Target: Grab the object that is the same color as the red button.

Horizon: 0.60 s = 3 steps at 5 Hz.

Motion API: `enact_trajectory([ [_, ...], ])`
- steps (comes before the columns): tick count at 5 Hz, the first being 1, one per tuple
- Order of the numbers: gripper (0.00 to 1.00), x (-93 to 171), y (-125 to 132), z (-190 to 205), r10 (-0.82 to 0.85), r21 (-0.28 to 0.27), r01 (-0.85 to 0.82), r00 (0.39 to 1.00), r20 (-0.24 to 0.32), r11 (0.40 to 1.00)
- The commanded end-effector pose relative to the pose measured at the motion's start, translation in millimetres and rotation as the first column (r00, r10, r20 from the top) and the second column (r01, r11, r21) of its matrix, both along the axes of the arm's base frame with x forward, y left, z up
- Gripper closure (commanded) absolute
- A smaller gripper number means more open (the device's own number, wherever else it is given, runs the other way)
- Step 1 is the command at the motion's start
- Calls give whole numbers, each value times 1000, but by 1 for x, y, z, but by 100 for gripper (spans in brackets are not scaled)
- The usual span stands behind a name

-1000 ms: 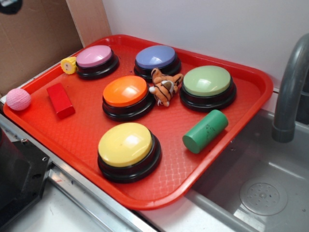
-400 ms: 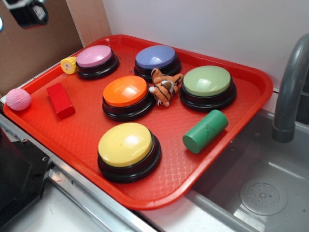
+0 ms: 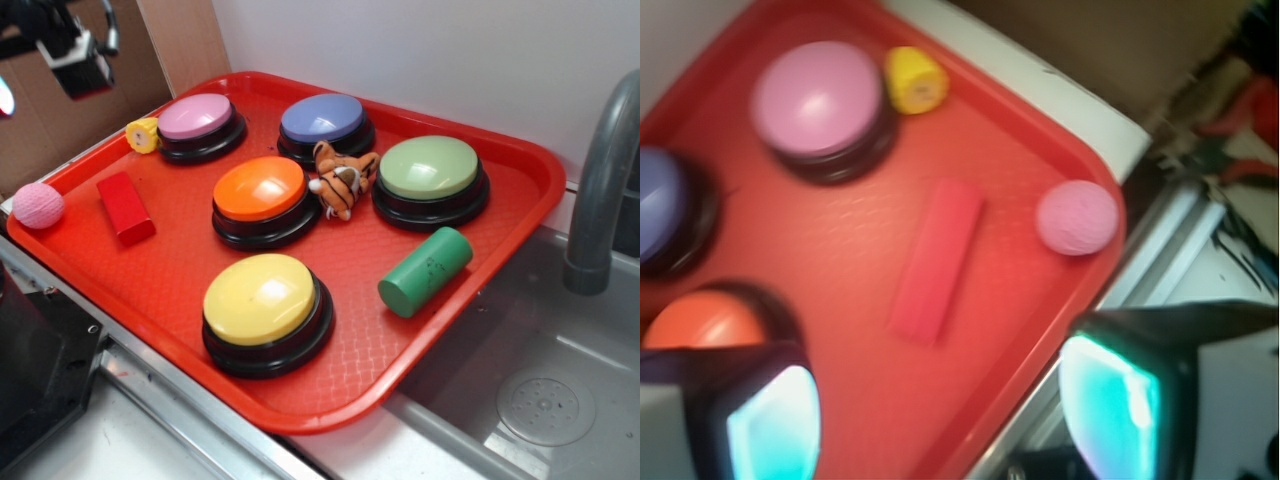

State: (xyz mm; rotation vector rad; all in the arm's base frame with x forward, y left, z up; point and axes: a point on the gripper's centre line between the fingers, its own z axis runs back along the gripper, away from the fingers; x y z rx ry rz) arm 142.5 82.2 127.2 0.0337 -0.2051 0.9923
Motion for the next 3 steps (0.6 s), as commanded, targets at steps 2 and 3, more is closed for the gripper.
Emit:
enact_trajectory([
  [2, 0, 16, 25, -77, 204, 93, -198, 977, -61, 976],
  [3, 0, 22, 28, -99, 212, -38, -213, 977, -38, 976],
])
